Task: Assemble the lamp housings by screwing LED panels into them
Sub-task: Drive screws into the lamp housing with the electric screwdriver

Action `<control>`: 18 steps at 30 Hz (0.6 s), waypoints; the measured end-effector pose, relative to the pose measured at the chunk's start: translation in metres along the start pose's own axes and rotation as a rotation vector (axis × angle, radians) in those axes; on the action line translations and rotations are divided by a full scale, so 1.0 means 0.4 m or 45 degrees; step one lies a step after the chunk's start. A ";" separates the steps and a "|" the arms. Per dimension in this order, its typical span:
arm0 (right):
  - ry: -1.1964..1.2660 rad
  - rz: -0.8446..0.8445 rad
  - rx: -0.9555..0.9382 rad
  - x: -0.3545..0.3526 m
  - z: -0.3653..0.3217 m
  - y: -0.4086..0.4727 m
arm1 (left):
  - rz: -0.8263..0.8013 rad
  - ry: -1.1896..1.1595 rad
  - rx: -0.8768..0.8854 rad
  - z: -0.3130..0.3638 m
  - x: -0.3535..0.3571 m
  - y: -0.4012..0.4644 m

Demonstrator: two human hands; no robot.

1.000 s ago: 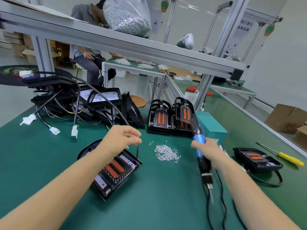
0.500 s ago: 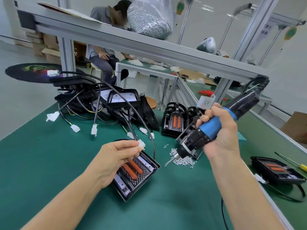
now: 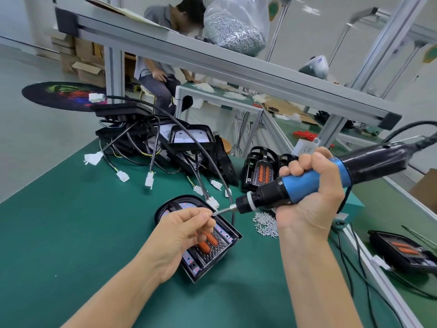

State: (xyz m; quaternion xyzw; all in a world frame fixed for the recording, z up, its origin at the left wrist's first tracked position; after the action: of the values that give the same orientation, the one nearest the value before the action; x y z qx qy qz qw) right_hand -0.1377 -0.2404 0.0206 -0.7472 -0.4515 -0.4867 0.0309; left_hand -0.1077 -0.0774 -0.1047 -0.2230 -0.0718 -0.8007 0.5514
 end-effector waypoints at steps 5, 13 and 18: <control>0.003 -0.015 -0.013 0.007 0.003 -0.006 | -0.006 -0.047 -0.003 -0.006 0.005 -0.006; 0.005 -0.022 -0.021 0.006 0.002 -0.011 | -0.041 -0.113 -0.011 -0.002 0.019 -0.017; -0.010 -0.025 -0.054 0.005 0.003 -0.020 | 0.002 -0.142 -0.008 -0.007 0.020 -0.019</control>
State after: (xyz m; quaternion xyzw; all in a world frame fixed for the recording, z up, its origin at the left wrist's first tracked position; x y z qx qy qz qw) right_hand -0.1422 -0.2341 0.0182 -0.7451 -0.4484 -0.4936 0.0086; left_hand -0.1179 -0.0822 -0.1028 -0.2691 -0.0996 -0.7868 0.5465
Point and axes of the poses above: each hand's wrist, its own y-axis towards the middle knuckle, its own x-axis out of the palm, z = x × y, the point moved 3 cm from there along y, towards the middle knuckle, and after that the axes turned 4 degrees about -x, right-handed, at the moved point
